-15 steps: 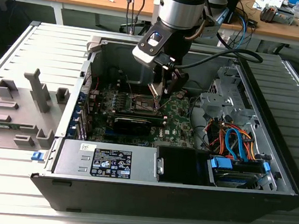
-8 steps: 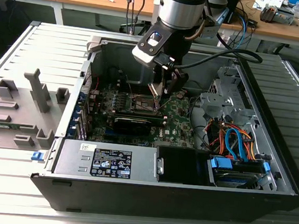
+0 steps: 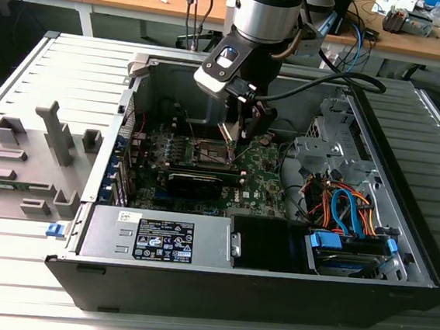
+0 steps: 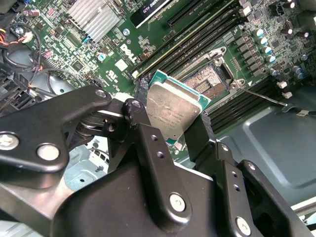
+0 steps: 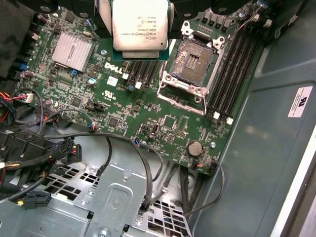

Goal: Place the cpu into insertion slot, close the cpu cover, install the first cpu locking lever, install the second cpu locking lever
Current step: 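Place the cpu into insertion slot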

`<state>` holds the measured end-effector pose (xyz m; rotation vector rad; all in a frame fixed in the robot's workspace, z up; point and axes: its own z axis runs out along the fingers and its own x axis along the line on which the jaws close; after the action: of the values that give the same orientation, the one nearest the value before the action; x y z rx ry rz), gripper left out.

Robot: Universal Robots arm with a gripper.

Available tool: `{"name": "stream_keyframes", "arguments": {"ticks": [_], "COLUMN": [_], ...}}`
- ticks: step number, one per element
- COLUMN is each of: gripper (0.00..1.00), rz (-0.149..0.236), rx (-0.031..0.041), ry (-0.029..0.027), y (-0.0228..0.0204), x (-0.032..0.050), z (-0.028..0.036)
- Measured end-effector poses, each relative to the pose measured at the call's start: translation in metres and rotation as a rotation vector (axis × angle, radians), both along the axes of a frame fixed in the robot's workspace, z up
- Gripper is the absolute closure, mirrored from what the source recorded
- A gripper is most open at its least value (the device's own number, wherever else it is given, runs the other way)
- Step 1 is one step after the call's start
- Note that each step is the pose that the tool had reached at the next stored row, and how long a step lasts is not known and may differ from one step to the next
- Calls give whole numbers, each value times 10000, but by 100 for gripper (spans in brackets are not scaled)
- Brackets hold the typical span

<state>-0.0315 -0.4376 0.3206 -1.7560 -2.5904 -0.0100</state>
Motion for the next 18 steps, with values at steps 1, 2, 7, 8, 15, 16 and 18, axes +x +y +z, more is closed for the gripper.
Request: {"name": "stream_keyframes", "arguments": {"ticks": [1,2,7,8,15,16,18], "gripper": [45,45,45,45,45,45,45], "rz": [-11,-19,-74,-82,-171,-182,-211], "rx": [0,0,0,0,0,1,0], "ry": [0,0,0,0,0,-1,0], "y": [0,0,0,0,0,0,0], "x": [0,0,0,0,0,0,0], "z": [0,0,0,0,-1,-2,-1]}}
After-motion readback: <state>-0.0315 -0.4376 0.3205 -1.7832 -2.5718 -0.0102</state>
